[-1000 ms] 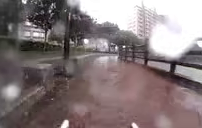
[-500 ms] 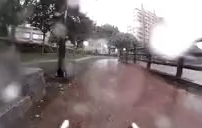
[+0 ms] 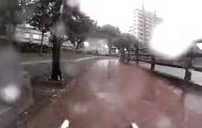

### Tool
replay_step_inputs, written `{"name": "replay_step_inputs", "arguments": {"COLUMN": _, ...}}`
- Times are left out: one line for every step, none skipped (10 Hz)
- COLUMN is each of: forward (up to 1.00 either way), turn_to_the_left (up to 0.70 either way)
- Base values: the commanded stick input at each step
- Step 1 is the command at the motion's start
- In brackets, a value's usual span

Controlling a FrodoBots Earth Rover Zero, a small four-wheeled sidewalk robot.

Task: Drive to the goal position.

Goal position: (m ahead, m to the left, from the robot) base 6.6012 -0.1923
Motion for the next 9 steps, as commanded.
{"name": "replay_step_inputs", "arguments": {"forward": 0.7, "turn_to_the_left": 0.0}}
{"name": "replay_step_inputs", "arguments": {"forward": 0.7, "turn_to_the_left": 0.0}}
{"name": "replay_step_inputs", "arguments": {"forward": 0.7, "turn_to_the_left": 0.0}}
{"name": "replay_step_inputs", "arguments": {"forward": 0.7, "turn_to_the_left": 0.0}}
{"name": "replay_step_inputs", "arguments": {"forward": 0.7, "turn_to_the_left": 0.0}}
{"name": "replay_step_inputs", "arguments": {"forward": 0.7, "turn_to_the_left": 0.0}}
{"name": "replay_step_inputs", "arguments": {"forward": 0.7, "turn_to_the_left": 0.0}}
{"name": "replay_step_inputs", "arguments": {"forward": 0.7, "turn_to_the_left": 0.0}}
{"name": "replay_step_inputs", "arguments": {"forward": 0.7, "turn_to_the_left": 0.0}}
